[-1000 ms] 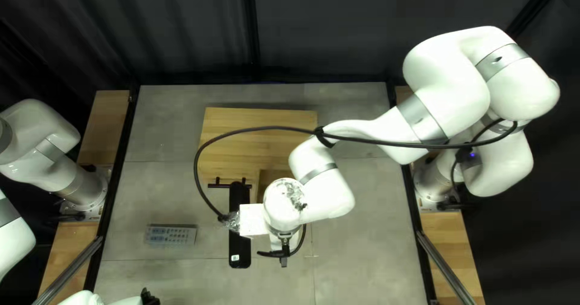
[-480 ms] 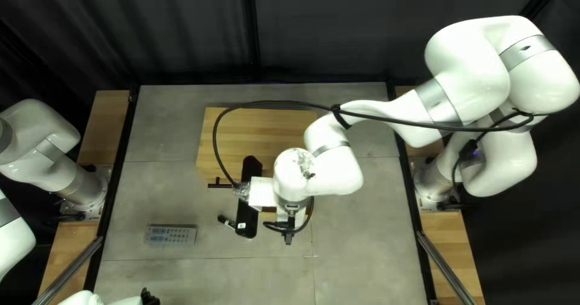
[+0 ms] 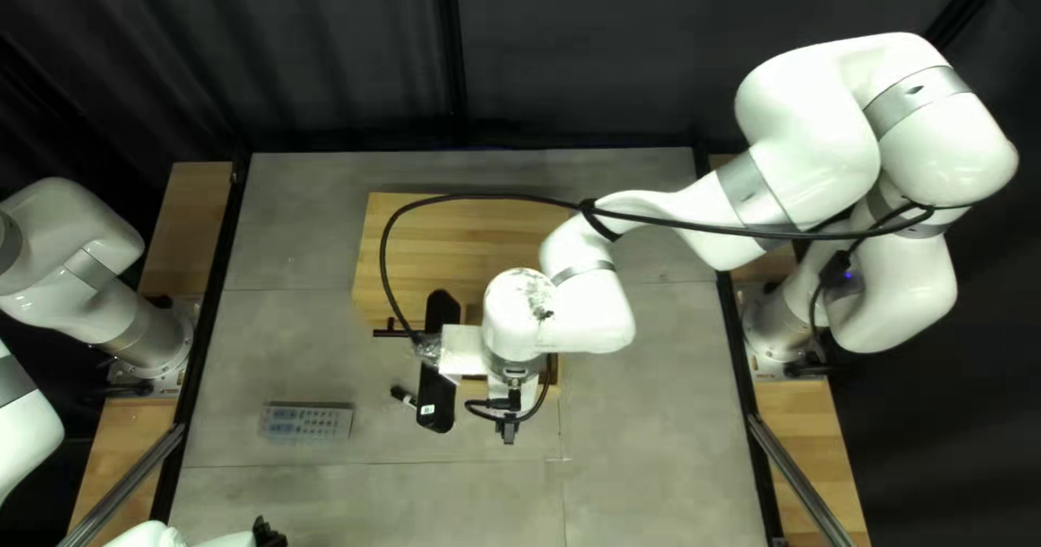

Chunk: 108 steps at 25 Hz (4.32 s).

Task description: Open drawers and place objects into drawer and close

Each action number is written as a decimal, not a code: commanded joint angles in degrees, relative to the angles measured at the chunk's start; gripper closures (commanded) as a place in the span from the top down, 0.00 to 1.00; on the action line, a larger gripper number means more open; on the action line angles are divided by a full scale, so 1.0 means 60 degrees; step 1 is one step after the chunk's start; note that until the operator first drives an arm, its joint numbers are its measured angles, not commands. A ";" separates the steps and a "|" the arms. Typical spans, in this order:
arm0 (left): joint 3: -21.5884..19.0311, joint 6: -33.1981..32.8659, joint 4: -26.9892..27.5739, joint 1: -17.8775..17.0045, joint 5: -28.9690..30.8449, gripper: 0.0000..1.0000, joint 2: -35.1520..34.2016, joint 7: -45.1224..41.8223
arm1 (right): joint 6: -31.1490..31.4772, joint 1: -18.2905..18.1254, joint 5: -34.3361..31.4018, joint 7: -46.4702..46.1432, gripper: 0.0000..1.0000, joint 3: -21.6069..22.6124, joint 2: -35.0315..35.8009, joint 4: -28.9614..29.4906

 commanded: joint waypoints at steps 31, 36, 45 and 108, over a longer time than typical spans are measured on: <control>0.0000 0.0000 0.0000 0.0000 0.0000 1.00 0.0000 0.0000 | 0.0402 0.0276 -0.0136 0.0202 1.00 0.0203 0.0239 0.0502; 0.0000 0.0000 0.0000 0.0000 0.0000 1.00 0.0000 0.0000 | 0.0485 0.0331 -0.0212 0.0303 1.00 0.0224 0.0279 0.0597; 0.0000 0.0000 0.0000 0.0000 0.0000 1.00 0.0000 0.0000 | 0.0683 0.0407 -0.0311 0.0447 1.00 0.0257 0.0283 0.0755; 0.0000 0.0000 0.0000 0.0000 0.0000 1.00 0.0000 0.0000 | 0.0470 0.2772 -0.0414 0.3989 1.00 0.4293 -0.2153 -0.2013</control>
